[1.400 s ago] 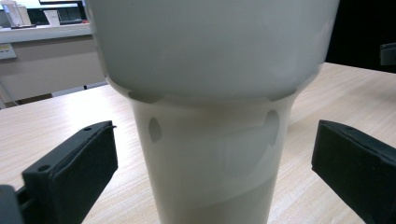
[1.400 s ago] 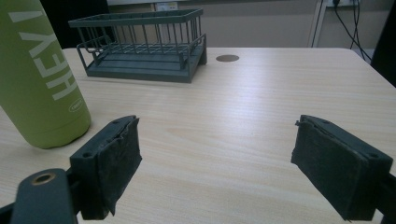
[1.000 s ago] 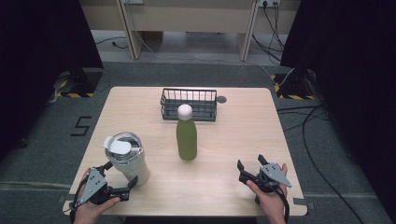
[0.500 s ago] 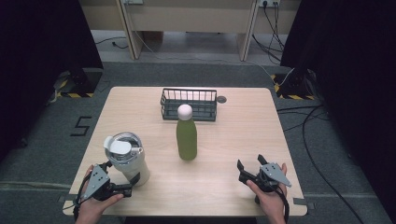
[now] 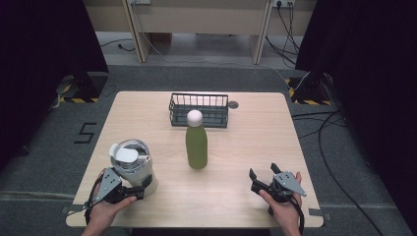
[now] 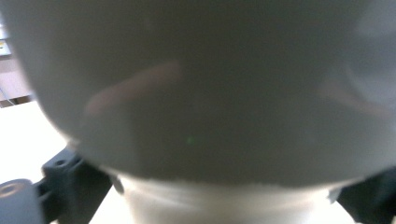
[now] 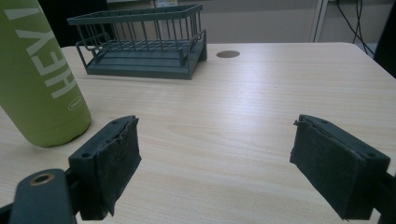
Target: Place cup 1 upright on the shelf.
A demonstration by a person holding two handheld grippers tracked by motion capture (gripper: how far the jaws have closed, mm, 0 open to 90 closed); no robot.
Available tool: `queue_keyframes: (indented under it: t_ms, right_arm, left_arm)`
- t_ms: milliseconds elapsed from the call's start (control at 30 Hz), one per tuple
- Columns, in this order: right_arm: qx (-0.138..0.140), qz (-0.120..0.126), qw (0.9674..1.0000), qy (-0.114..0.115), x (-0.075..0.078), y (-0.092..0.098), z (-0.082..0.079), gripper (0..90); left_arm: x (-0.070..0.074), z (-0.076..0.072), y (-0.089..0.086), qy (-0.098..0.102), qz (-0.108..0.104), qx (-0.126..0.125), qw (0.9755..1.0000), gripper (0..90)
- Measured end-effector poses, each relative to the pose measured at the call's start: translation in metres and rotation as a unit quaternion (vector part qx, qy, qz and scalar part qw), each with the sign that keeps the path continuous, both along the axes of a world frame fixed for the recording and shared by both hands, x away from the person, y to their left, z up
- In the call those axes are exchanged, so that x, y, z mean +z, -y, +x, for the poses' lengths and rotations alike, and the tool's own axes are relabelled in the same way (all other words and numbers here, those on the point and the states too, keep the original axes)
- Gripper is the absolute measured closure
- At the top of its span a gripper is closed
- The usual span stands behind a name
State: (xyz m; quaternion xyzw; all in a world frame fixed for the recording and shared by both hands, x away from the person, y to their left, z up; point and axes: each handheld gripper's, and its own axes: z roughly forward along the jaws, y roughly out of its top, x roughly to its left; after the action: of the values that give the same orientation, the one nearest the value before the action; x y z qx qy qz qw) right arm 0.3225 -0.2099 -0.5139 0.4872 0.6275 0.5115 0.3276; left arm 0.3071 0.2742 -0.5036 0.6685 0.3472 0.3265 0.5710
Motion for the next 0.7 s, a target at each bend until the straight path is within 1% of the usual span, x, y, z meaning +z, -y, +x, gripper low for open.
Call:
queue_keyframes:
  t_ms: [133,400,633,700]
  right_arm:
    - [-0.001,0.001,1.0,-0.002,-0.0005,0.0,-0.0001,15.1]
    - [-0.003,0.003,1.0,-0.001,0.0005,0.0007,0.0,15.2]
    - [-0.001,0.001,1.0,-0.001,-0.0002,-0.0002,0.0002,15.2]
    - [-0.001,0.002,1.0,-0.001,-0.0002,0.0,0.0004,15.3]
  left_arm:
    - [-0.0004,0.0008,-0.0011,-0.002,-0.006,-0.004,1.0,9.4]
    - [-0.0005,0.0006,-0.0017,0.0,-0.008,-0.006,0.9999,9.9]
    - [0.0002,0.0006,-0.0021,-0.002,-0.006,-0.008,0.9999,9.9]
    - [0.0005,0.0004,-0.0018,-0.004,-0.009,-0.008,0.9999,9.9]
